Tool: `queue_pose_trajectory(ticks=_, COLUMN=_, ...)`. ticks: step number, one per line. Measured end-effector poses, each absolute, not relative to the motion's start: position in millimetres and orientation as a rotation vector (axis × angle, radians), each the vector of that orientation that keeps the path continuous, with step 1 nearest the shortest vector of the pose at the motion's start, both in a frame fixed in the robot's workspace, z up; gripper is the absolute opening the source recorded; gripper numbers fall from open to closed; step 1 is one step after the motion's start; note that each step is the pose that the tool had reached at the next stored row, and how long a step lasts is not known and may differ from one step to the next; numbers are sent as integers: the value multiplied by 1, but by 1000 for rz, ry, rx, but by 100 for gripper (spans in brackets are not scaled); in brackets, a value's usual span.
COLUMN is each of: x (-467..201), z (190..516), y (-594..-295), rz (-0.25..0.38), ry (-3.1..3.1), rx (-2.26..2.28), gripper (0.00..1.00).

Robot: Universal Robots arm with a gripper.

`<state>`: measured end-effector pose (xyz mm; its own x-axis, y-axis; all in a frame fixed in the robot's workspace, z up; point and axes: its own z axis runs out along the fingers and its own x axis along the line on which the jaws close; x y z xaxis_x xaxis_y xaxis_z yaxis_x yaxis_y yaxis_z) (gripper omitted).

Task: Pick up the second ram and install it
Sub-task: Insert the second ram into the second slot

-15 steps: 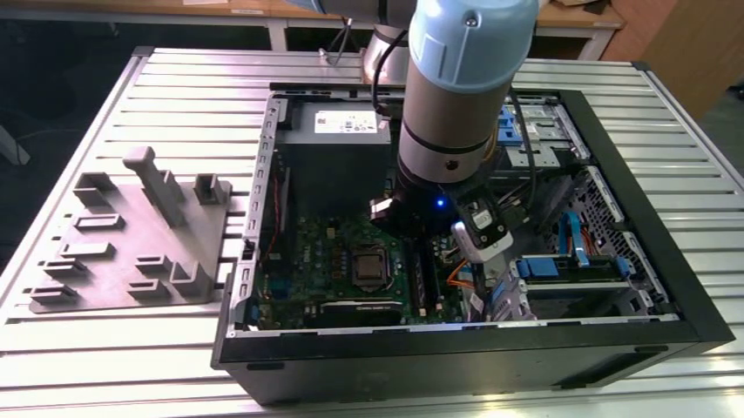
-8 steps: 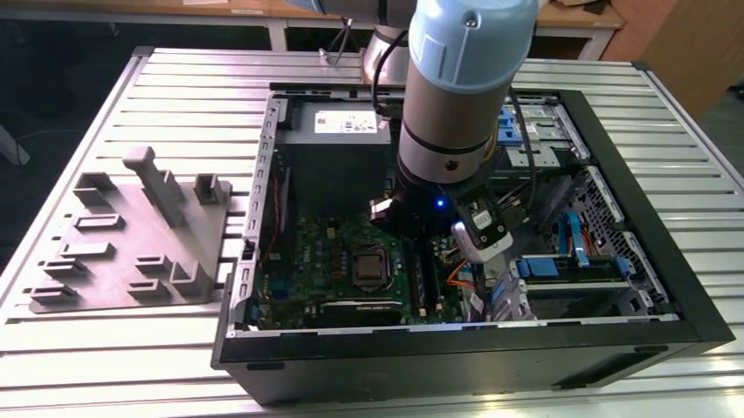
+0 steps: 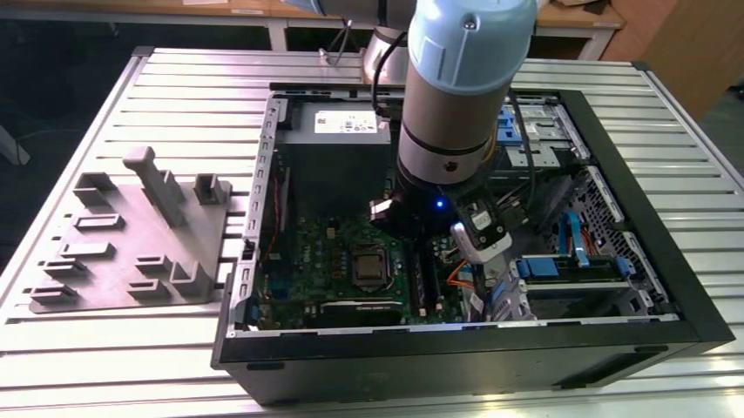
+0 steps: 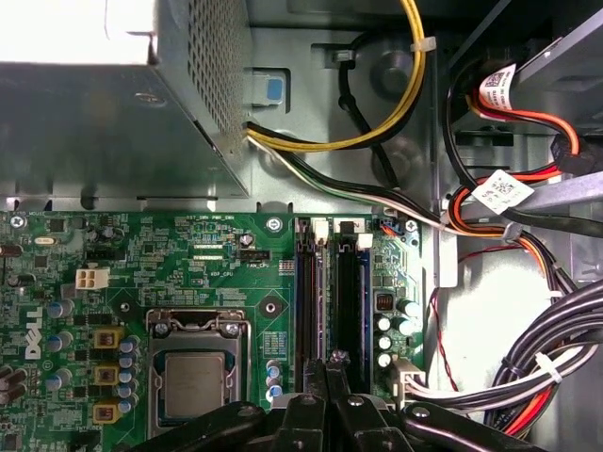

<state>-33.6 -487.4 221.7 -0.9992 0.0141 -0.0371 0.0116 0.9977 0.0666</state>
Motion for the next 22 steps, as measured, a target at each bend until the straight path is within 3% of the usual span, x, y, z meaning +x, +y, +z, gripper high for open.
queue_pose_trajectory(ticks=22, x=-36, z=215, y=-486, rz=103, ry=3102, rx=20, gripper=11)
